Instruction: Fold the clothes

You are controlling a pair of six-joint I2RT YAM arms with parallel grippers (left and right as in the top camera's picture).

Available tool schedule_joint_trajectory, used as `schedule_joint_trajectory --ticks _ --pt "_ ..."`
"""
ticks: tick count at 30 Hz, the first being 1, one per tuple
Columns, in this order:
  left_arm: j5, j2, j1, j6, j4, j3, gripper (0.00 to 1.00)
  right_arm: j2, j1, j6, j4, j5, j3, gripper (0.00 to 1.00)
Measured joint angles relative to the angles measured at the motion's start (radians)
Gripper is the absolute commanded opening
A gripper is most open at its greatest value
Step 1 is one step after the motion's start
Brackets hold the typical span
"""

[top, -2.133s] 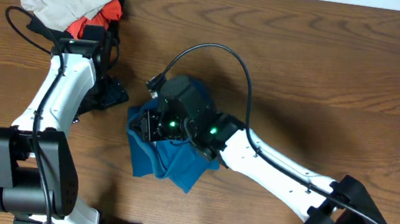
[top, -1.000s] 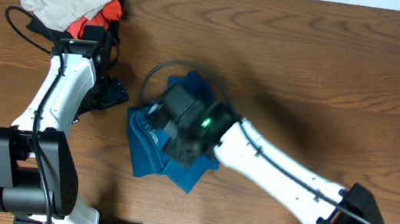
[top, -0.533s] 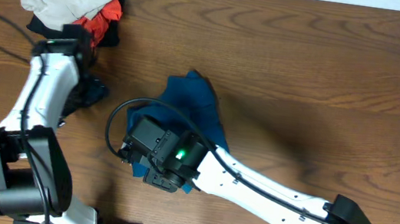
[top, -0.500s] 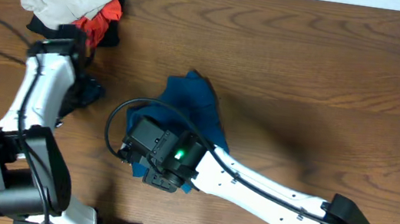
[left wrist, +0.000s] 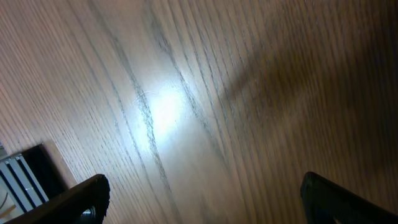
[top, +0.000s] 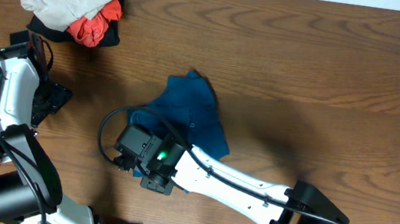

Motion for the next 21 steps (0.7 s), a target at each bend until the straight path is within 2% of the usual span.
schedule_joint_trajectory --ticks 6,12,21 --pt "0.000 0.000 0.000 0.000 0.000 0.000 0.98 0.016 0.041 -0.005 0.006 0.005 0.000 0.41" --pt "0.000 0.000 0.000 0.000 -0.007 0.000 0.98 0.079 0.066 -0.005 0.010 0.033 -0.001 0.42" --pt "0.000 0.000 0.000 0.000 -0.007 0.000 0.98 0.083 0.066 -0.005 0.010 0.150 -0.002 0.45"
